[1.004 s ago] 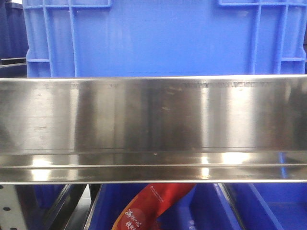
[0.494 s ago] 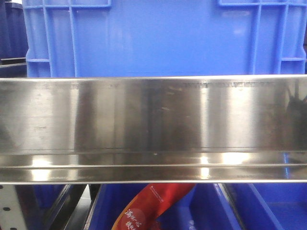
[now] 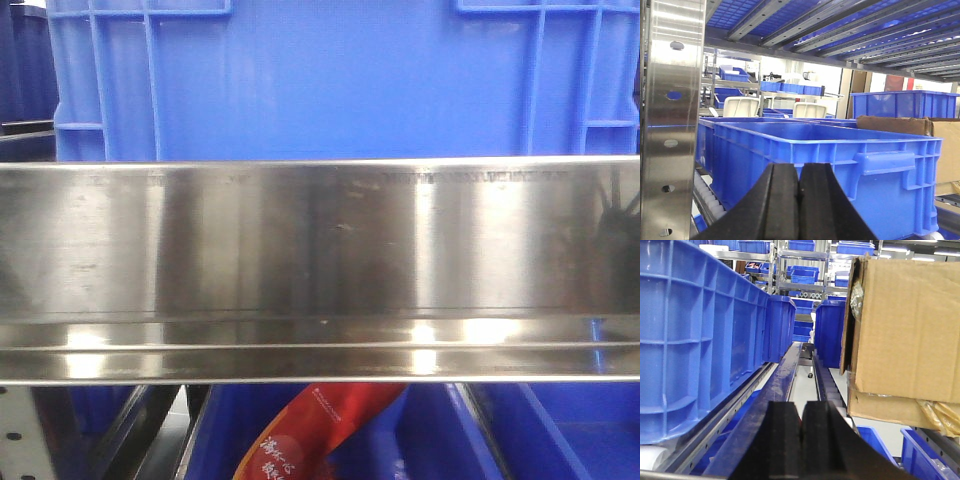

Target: Grab block from conveyor and place in blue bin

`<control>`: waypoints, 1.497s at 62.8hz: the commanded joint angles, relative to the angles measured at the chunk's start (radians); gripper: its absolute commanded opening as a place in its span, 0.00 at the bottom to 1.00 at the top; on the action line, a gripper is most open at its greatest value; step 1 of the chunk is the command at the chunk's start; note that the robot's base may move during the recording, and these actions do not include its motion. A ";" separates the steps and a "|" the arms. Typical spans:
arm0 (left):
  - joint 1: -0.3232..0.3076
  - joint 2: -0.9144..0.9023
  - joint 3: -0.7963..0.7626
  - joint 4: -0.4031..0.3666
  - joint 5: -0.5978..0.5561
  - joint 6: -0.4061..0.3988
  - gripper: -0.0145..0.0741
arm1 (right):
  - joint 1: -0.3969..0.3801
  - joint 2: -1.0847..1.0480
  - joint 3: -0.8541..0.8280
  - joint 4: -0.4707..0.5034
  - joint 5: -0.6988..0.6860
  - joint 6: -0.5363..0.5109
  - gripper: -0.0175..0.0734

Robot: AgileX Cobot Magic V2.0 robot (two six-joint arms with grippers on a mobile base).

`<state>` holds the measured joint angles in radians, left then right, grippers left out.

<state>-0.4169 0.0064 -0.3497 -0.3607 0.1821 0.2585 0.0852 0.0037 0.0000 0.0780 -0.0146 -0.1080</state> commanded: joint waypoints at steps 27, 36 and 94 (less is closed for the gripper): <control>0.004 -0.006 0.000 -0.001 -0.015 -0.005 0.04 | -0.005 -0.004 0.000 -0.008 -0.029 0.005 0.01; 0.004 -0.006 0.000 -0.001 -0.015 -0.005 0.04 | -0.005 -0.004 0.000 -0.008 -0.029 0.005 0.01; 0.380 -0.006 0.350 0.439 -0.176 -0.282 0.04 | -0.005 -0.004 0.000 -0.008 -0.029 0.005 0.01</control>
<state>-0.0564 0.0043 -0.0026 0.0767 0.0108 -0.0142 0.0852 0.0037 0.0000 0.0758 -0.0219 -0.1043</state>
